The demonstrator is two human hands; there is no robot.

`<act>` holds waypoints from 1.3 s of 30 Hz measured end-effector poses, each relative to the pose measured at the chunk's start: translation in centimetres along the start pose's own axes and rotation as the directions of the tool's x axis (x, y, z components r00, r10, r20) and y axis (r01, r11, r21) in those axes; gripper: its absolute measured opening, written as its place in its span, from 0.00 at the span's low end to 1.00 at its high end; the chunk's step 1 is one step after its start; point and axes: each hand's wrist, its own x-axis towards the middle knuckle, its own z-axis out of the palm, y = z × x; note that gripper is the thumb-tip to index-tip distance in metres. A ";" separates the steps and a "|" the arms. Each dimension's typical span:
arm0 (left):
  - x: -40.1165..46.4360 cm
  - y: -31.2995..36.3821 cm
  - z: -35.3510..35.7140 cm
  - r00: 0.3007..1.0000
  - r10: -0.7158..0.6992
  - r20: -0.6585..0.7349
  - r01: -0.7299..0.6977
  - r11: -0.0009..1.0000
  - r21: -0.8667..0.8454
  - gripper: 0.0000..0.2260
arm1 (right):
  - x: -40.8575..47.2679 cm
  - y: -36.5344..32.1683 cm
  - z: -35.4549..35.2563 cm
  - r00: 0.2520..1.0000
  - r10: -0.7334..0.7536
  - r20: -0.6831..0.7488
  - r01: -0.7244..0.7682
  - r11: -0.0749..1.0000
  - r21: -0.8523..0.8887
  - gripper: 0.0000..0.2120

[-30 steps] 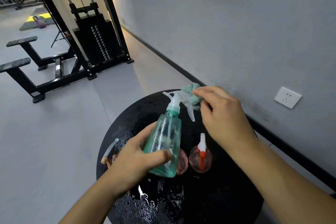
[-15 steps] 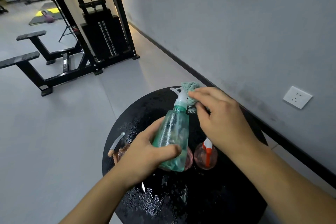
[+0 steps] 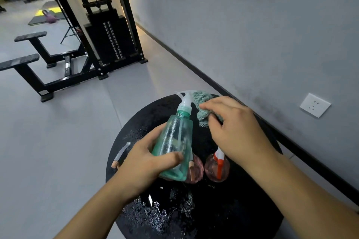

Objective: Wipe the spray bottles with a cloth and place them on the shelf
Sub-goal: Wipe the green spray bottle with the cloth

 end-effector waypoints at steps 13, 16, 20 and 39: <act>0.1 0.1 0.9 0.999 -0.050 -0.008 0.050 0.999 -0.017 0.26 | 0.1 -0.3 -1.0 0.997 0.058 -0.044 -0.058 0.998 0.005 0.17; 0.2 0.2 0.9 0.998 -0.048 -0.028 0.047 0.998 -0.041 0.23 | 0.1 -0.4 -1.2 0.976 0.014 -0.219 -0.005 0.999 0.043 0.15; 0.3 0.1 0.8 1.000 -0.025 -0.014 0.024 0.998 -0.059 0.24 | 0.1 0.1 -0.6 0.981 -0.021 -0.191 0.029 0.999 0.038 0.16; -0.4 0.1 0.1 1.000 0.019 0.015 -0.018 0.996 -0.084 0.28 | -0.8 -0.2 0.3 0.999 0.027 -0.037 -0.026 0.999 0.033 0.15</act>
